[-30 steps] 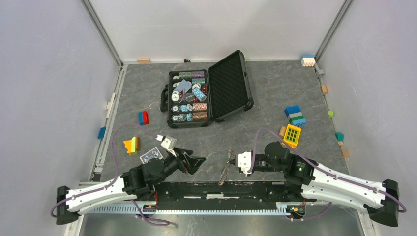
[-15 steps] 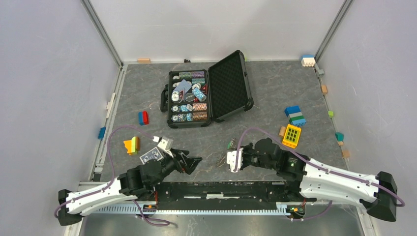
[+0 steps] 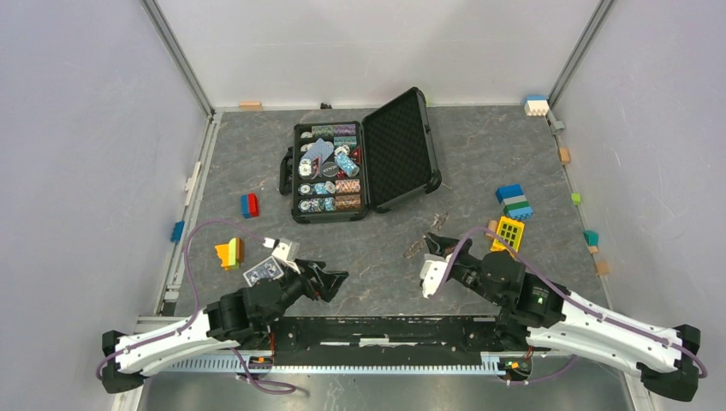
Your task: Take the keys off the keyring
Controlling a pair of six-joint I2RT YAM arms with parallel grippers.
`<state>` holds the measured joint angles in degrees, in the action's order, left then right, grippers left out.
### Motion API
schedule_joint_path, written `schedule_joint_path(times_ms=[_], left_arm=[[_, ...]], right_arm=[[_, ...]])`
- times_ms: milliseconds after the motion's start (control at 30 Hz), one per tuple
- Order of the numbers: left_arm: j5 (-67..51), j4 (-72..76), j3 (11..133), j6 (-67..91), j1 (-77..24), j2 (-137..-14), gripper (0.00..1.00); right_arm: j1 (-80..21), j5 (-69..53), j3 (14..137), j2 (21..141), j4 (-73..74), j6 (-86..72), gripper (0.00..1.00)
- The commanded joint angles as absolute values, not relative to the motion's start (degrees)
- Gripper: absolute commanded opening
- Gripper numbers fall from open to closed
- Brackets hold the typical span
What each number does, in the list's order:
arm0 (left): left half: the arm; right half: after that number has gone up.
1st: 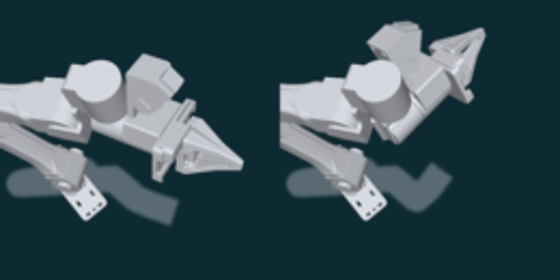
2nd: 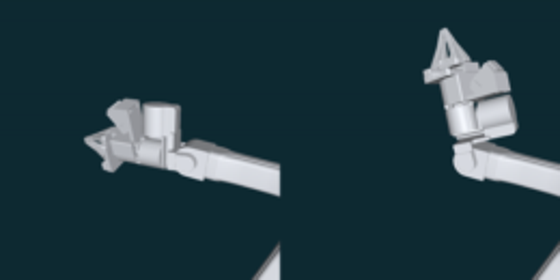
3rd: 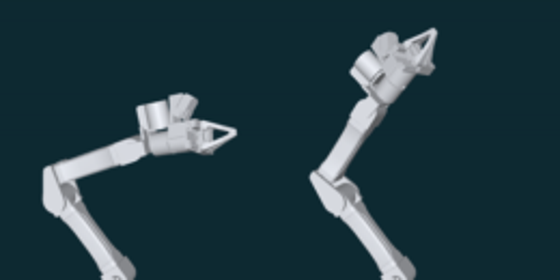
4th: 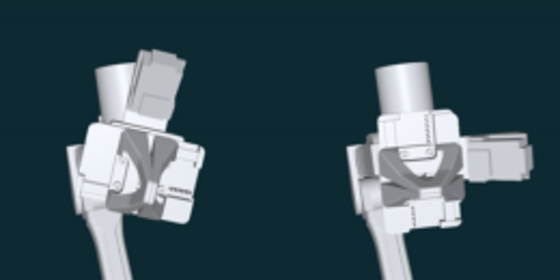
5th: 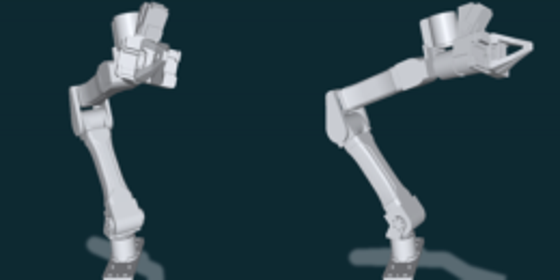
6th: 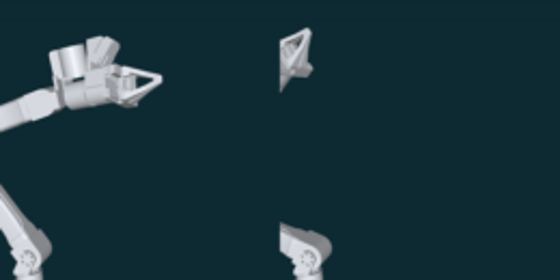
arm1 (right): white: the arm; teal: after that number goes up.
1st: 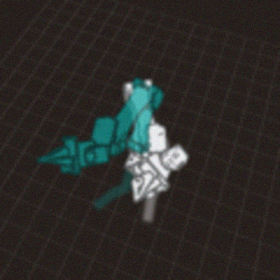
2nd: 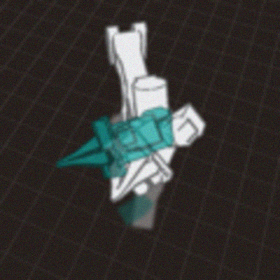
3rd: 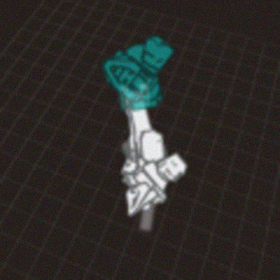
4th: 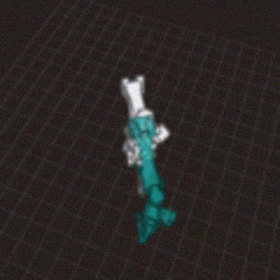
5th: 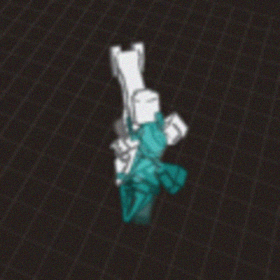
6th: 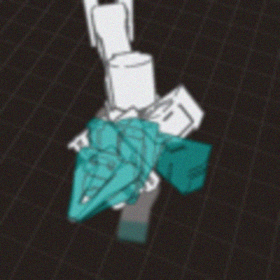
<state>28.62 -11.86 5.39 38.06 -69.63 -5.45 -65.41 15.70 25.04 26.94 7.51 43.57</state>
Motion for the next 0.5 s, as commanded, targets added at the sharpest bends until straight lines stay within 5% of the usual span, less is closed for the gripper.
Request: schedule_joint_path(times_ms=[0, 467], left_arm=[[31.18, -12.47, 7.1, 37.49, -69.9, -4.76, 0.94], [32.59, -20.54, 8.19, 38.92, -69.89, 1.9, 0.92]], right_arm=[[-65.65, 12.44, 26.37, 31.52, 10.96, 48.63, 0.0], [-65.82, -6.14, 24.98, 47.79, 0.94, 50.16, 0.0]])
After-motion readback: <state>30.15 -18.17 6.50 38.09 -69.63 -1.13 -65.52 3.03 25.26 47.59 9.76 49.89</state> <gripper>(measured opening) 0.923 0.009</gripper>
